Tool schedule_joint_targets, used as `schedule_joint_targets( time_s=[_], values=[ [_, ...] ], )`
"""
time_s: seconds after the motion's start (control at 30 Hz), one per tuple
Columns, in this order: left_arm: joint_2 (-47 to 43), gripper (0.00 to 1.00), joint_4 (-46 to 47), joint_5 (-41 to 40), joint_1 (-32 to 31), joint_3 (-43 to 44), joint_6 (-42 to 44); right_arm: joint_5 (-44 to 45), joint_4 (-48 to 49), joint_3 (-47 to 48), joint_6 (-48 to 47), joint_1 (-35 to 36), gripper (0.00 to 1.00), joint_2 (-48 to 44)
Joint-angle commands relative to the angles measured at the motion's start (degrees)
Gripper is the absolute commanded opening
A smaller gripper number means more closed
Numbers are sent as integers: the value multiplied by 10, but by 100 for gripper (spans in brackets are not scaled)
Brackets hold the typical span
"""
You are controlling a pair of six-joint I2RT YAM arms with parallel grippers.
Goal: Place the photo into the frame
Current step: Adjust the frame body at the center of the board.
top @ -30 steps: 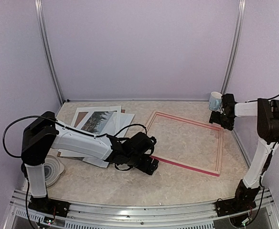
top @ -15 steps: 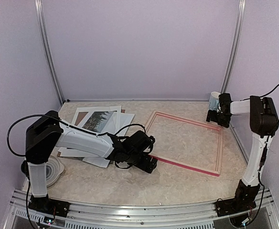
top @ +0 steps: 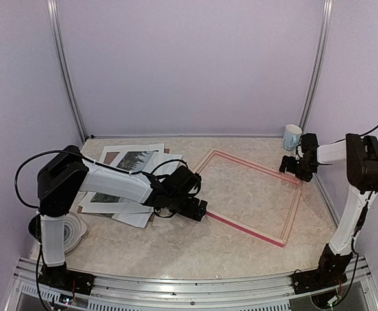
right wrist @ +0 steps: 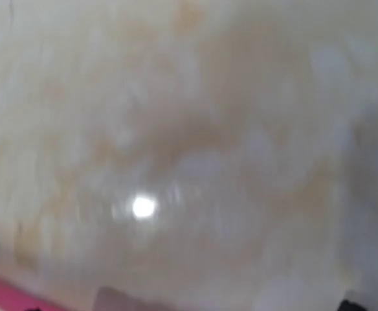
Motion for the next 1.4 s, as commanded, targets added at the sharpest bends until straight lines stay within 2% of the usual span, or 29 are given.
schedule_joint_targets(
  time_s=[0.0, 0.4, 0.97, 1.17, 1.37],
  values=[
    [23, 98, 3, -10, 7, 32, 5, -20, -5, -60, 28, -4, 99, -65],
    [61, 99, -13, -20, 21, 99, 4, -74, 12, -158, 48, 0, 99, -157],
    [57, 99, -28, -69, 50, 127, -21, -70, 4, -218, 41, 30, 99, -206],
    [54, 99, -27, -68, 52, 130, -23, -7, -17, -179, 29, 31, 99, -241],
    [33, 99, -29, -63, 45, 112, -32, 28, -51, -83, 13, 28, 99, -204]
  ],
)
